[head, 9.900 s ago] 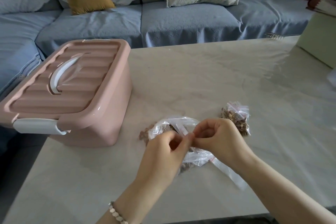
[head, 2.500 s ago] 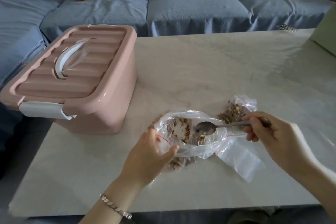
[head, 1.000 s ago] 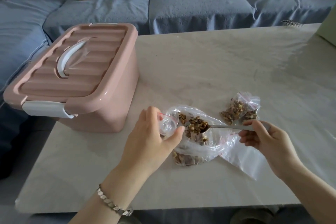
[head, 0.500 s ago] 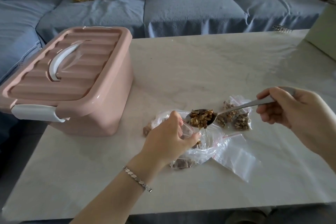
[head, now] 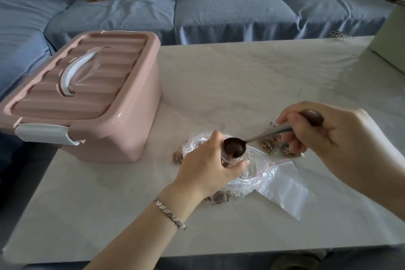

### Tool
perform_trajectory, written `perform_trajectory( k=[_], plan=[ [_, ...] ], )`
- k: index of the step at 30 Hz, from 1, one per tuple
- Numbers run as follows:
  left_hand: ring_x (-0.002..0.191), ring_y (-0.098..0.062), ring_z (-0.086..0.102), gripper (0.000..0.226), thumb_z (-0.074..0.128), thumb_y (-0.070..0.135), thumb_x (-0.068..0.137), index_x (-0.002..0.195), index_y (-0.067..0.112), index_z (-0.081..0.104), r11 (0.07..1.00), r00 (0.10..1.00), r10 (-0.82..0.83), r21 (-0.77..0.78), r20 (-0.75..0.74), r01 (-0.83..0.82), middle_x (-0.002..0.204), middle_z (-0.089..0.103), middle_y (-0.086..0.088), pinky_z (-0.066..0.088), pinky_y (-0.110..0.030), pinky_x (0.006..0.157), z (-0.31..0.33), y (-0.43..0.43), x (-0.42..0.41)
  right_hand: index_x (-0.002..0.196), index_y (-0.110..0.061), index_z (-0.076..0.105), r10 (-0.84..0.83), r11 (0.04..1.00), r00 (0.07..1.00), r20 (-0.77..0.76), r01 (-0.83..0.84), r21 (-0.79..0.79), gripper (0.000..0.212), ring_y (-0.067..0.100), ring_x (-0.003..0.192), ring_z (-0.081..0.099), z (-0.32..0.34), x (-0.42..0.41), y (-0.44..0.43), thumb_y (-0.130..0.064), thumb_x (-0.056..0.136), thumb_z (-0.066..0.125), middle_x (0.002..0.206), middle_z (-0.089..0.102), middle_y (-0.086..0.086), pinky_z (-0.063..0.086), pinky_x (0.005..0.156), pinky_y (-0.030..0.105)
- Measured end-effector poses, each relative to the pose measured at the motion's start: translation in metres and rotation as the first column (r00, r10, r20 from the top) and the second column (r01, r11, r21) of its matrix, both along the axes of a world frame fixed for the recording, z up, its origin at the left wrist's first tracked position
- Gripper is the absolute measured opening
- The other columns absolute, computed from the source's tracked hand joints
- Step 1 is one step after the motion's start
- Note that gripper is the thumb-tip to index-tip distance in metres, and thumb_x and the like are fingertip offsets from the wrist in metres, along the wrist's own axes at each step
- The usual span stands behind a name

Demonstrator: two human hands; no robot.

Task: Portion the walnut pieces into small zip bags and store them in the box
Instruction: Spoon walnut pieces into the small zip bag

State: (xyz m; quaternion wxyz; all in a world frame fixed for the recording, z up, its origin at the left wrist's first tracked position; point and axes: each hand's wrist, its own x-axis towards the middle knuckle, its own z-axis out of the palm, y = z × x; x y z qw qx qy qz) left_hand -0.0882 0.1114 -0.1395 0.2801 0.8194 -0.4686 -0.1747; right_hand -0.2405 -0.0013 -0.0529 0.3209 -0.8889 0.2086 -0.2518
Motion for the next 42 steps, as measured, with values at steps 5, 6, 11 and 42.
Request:
perform_trajectory(
  k=[5,6,11,42],
  plan=[
    [0.073,0.007,0.053,0.036,0.061,0.054,0.074,0.081,0.033,0.034,0.989,0.998,0.058,-0.138,-0.029,-0.061,0.079,0.054,0.019,0.038,-0.013,0.061,-0.002,0.013,0.004,0.085,-0.036,0.061,-0.001,0.991,0.990,0.144,0.020,-0.131,0.022,0.000,0.064,0.064,0.004,-0.011,0.000,-0.046,0.091,0.042,0.079,0.065,-0.012,0.048,0.060,0.011],
    [0.074,0.005,0.055,0.035,0.061,0.054,0.073,0.083,0.031,0.036,0.982,0.997,0.077,-0.173,-0.030,-0.081,0.081,0.056,0.017,0.041,-0.017,0.063,-0.003,0.019,0.006,0.084,-0.037,0.061,-0.026,0.999,0.982,0.188,0.032,-0.028,0.028,0.005,0.061,0.064,0.004,-0.012,-0.003,-0.055,0.090,0.040,0.075,0.066,-0.012,0.048,0.059,0.013],
    [0.071,-0.004,0.060,0.043,0.050,0.066,0.065,0.086,0.030,0.041,0.948,0.973,0.226,-0.218,-0.054,-0.232,0.081,0.060,0.009,0.052,-0.032,0.064,-0.008,0.049,0.023,0.076,-0.033,0.064,-0.213,0.947,0.955,0.207,0.150,0.282,0.032,0.017,0.051,0.061,-0.034,-0.018,-0.011,-0.056,0.086,0.045,0.065,0.067,-0.004,0.049,0.053,0.021],
    [0.089,-0.004,0.061,0.053,0.055,0.063,0.062,0.098,0.027,0.040,0.954,0.975,0.198,-0.208,-0.102,-0.216,0.098,0.056,0.010,0.053,-0.037,0.078,0.003,0.053,0.031,0.085,0.000,0.063,-0.529,0.356,0.847,-0.059,0.284,0.890,0.026,0.016,0.051,0.065,-0.107,-0.010,0.008,-0.007,0.096,0.041,0.058,0.068,0.009,0.054,0.050,0.019]
  ],
)
